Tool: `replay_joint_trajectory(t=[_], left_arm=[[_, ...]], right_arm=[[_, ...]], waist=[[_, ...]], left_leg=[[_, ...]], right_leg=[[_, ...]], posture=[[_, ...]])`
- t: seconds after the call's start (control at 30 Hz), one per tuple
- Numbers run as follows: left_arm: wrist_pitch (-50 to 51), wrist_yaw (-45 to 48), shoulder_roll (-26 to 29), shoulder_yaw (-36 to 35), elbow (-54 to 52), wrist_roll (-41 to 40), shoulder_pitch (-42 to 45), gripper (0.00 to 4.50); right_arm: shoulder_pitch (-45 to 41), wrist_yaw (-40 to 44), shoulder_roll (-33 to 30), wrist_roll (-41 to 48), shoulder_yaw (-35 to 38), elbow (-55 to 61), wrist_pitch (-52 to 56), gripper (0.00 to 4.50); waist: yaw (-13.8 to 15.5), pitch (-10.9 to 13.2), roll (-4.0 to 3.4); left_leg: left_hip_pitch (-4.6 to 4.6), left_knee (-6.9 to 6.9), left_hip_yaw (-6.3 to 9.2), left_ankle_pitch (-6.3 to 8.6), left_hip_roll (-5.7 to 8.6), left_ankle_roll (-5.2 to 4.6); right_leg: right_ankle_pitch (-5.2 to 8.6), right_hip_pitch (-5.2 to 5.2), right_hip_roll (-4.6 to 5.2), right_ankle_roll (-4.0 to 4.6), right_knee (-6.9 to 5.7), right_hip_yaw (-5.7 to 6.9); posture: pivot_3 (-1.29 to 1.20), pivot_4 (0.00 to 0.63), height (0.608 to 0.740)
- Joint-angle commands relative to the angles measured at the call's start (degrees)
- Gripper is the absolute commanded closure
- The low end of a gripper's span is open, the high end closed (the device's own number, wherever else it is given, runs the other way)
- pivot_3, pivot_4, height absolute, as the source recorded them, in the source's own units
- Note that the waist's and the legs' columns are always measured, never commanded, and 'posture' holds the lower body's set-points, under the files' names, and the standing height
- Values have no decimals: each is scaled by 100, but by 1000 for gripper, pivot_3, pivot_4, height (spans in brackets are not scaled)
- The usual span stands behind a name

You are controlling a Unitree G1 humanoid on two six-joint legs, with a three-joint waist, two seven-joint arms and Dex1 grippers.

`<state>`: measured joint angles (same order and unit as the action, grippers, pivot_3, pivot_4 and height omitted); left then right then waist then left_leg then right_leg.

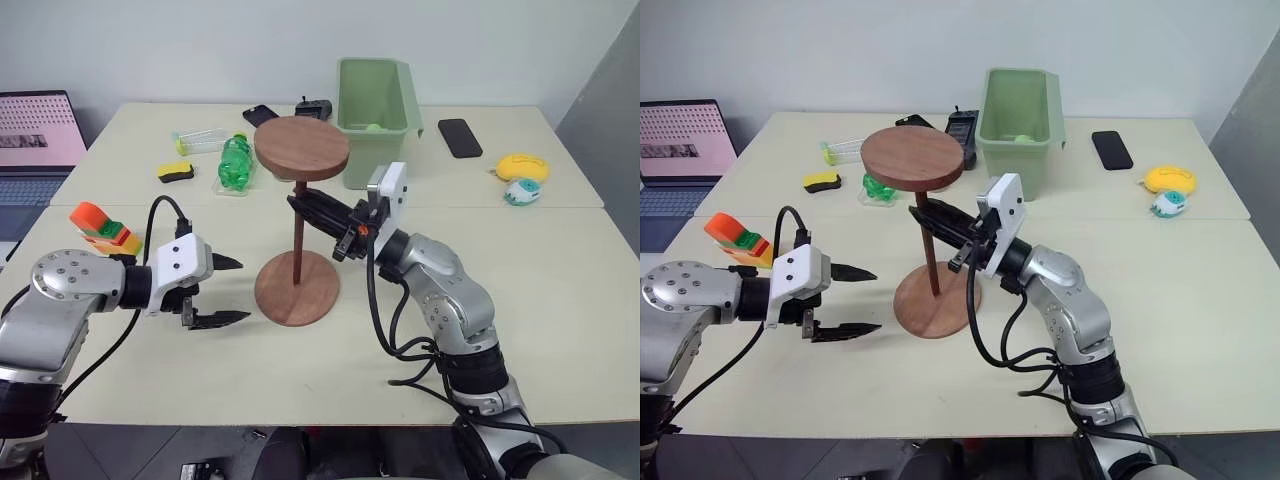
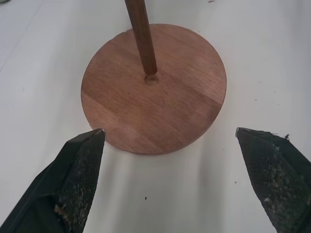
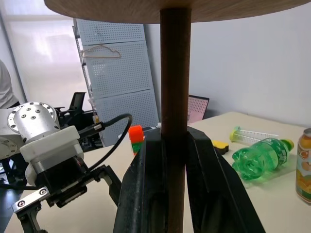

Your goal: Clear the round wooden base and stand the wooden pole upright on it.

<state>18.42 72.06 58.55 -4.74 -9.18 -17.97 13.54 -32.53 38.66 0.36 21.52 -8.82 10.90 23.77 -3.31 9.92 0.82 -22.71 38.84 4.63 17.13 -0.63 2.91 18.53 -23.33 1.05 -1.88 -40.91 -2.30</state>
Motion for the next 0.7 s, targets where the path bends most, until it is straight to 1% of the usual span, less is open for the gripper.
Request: replay_joint_trajectory(t=[0.03, 0.7], left_arm=[[-44, 39, 19, -46, -97, -90, 42, 0], [-63, 40, 7, -30, -113, -87, 63, 0]], right_arm=[[26, 5, 0, 39, -89, 108, -273, 4334], [35, -28, -92, -156, -305, -284, -745, 4334]], waist=[[0, 0, 0], [1, 0, 0]], left_leg=[[0, 0, 0, 0, 0, 0], [0, 0, 0, 0, -1, 0]], right_leg=[[0, 0, 0, 0, 0, 0], [0, 0, 0, 0, 0, 0]], posture=[[0, 150, 740], [0, 150, 740]])
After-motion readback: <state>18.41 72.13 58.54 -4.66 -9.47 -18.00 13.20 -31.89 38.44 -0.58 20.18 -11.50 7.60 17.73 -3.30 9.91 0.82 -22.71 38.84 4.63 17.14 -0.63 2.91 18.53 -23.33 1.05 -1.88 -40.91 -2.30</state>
